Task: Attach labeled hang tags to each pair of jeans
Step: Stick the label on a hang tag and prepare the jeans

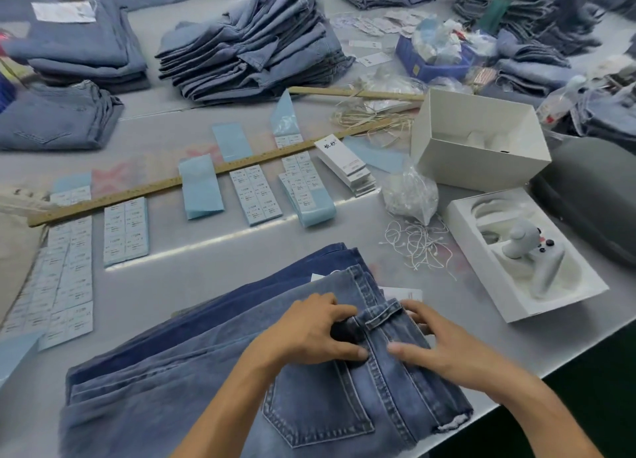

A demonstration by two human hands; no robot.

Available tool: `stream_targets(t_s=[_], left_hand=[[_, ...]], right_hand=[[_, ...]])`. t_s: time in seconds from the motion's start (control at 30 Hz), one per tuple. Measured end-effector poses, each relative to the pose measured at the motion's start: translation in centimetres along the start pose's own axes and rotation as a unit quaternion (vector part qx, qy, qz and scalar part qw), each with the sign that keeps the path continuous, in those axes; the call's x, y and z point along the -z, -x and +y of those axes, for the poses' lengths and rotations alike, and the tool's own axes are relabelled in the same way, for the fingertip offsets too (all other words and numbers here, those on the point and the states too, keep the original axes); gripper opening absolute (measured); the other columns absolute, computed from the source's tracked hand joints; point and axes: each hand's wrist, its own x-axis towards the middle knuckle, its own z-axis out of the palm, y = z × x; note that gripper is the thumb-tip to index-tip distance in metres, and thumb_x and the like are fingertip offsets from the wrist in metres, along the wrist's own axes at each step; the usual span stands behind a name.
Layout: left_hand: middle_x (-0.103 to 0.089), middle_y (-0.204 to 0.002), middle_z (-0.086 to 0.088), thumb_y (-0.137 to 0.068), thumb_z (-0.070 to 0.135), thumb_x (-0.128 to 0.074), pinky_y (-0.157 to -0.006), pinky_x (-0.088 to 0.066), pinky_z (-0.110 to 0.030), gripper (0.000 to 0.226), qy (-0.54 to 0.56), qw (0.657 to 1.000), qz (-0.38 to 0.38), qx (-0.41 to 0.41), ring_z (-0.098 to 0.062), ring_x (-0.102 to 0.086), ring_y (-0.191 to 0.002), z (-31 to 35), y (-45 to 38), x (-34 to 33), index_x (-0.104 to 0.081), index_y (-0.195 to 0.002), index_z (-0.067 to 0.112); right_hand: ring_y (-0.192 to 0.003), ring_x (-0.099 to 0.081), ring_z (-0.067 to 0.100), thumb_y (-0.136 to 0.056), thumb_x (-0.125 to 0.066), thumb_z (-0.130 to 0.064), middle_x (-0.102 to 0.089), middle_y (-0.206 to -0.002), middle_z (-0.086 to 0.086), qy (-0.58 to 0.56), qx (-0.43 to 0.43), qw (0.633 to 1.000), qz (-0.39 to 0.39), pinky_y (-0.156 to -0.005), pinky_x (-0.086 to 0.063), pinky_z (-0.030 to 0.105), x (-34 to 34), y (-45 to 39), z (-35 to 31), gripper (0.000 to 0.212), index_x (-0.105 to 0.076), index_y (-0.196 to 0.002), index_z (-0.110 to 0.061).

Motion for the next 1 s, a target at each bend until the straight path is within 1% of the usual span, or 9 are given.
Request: stream_targets(t_s=[0.13, 0.23, 0.33, 0.43, 0.6, 0.67, 0.77, 0.9, 1.0], left_hand=[[-0.059, -0.079, 0.014, -0.080, 0.051, -0.078, -0.069, -0.047, -0.030, 0.026, 0.149, 0.984, 0.088, -0.052, -0.004, -0.053, -0.075, 0.1, 1.9, 0.0, -0.059, -0.086, 0.034], [-0.057, -0.074, 0.015, -0.077, 0.053, -0.080, -0.063, -0.040, -0.022, 0.023, 0.234, 0.947, 0.202, -0.087, -0.002, -0.052, -0.070, -1.3, 4.0, 0.4, -0.062, -0.082, 0.038], [-0.060, -0.092, 0.014, -0.080, 0.050, -0.078, -0.076, -0.048, -0.034, 0.024, 0.052, 0.921, 0.384, -0.043, -0.015, -0.057, -0.086, -2.8, 3.9, -1.1, -0.069, -0.098, 0.037], [-0.061, -0.129, -0.004, -0.088, 0.051, -0.068, -0.097, -0.053, -0.044, 0.048, -0.104, 0.906, 0.404, 0.070, -0.025, -0.057, -0.116, -2.5, 2.1, -4.6, -0.064, -0.131, 0.030], [-0.059, -0.136, -0.002, -0.101, 0.030, -0.051, -0.101, -0.047, -0.037, 0.028, -0.007, 0.856, 0.514, 0.059, -0.021, -0.055, -0.121, -2.9, 0.2, -6.7, -0.062, -0.126, 0.026], [-0.062, -0.133, 0.001, -0.099, 0.022, -0.053, -0.102, -0.044, -0.033, 0.026, 0.080, 0.804, 0.583, 0.084, -0.018, -0.059, -0.119, -3.9, 0.7, -5.9, -0.066, -0.121, 0.027], [-0.068, -0.125, 0.003, -0.097, 0.024, -0.053, -0.101, -0.045, -0.035, 0.027, 0.026, 0.779, 0.611, 0.134, -0.014, -0.062, -0.115, -7.7, 3.0, -5.2, -0.074, -0.115, 0.021], [-0.074, -0.118, -0.003, -0.108, 0.035, -0.030, -0.104, -0.041, -0.033, 0.054, -0.080, 0.821, 0.529, 0.200, -0.018, -0.073, -0.106, -14.5, 7.8, -7.1, -0.082, -0.102, 0.018], [-0.072, -0.123, 0.004, -0.107, 0.039, -0.031, -0.107, -0.040, -0.028, 0.052, -0.075, 0.844, 0.490, 0.203, -0.012, -0.069, -0.113, -17.2, 9.5, -8.3, -0.081, -0.105, 0.023]], right_hand=[[-0.102, -0.061, 0.003, -0.074, -0.089, -0.026, -0.052, -0.111, -0.021, -0.015, 0.098, 0.989, 0.111, -0.082, -0.052, 0.016, -0.7, 1.0, 0.0, 0.039, -0.070, -0.100, -0.049], [-0.090, -0.065, 0.013, -0.072, -0.087, -0.027, -0.048, -0.113, -0.012, -0.011, 0.223, 0.957, 0.186, -0.076, -0.051, 0.013, -1.7, 1.1, -2.0, 0.032, -0.075, -0.100, -0.037], [-0.095, -0.065, 0.010, -0.077, -0.086, -0.018, -0.043, -0.123, -0.012, 0.051, 0.233, 0.942, 0.236, -0.078, -0.053, 0.019, -2.5, -1.1, -3.6, 0.037, -0.070, -0.103, -0.040], [-0.118, -0.058, 0.020, -0.083, -0.079, -0.016, -0.034, -0.132, -0.006, 0.128, 0.064, 0.959, 0.244, -0.097, -0.049, 0.039, -3.2, -3.8, -5.2, 0.040, -0.060, -0.115, -0.030], [-0.127, -0.053, 0.024, -0.094, -0.057, -0.020, -0.052, -0.142, 0.006, 0.204, 0.320, 0.798, 0.468, -0.105, -0.042, 0.034, -7.0, -5.4, -8.3, 0.034, -0.066, -0.126, -0.015], [-0.131, -0.053, 0.033, -0.092, -0.053, -0.019, -0.053, -0.146, 0.017, 0.247, 0.258, 0.839, 0.411, -0.109, -0.037, 0.043, -8.8, -8.0, -7.7, 0.045, -0.062, -0.134, -0.006], [-0.148, -0.022, 0.048, -0.094, -0.052, 0.005, -0.025, -0.156, 0.036, 0.149, -0.010, 0.946, 0.286, -0.123, -0.007, 0.050, -9.5, -11.4, -7.0, 0.058, -0.029, -0.144, 0.019], [-0.140, -0.024, 0.055, -0.098, -0.024, 0.019, -0.029, -0.144, 0.048, -0.010, -0.052, 0.943, 0.328, -0.120, -0.006, 0.057, -9.8, -17.4, -9.0, 0.036, -0.030, -0.131, 0.031], [-0.135, -0.030, 0.058, -0.101, -0.013, 0.008, -0.029, -0.141, 0.049, 0.223, -0.012, 0.897, 0.381, -0.119, -0.011, 0.052, -12.5, -17.3, -9.6, 0.042, -0.032, -0.132, 0.028]])
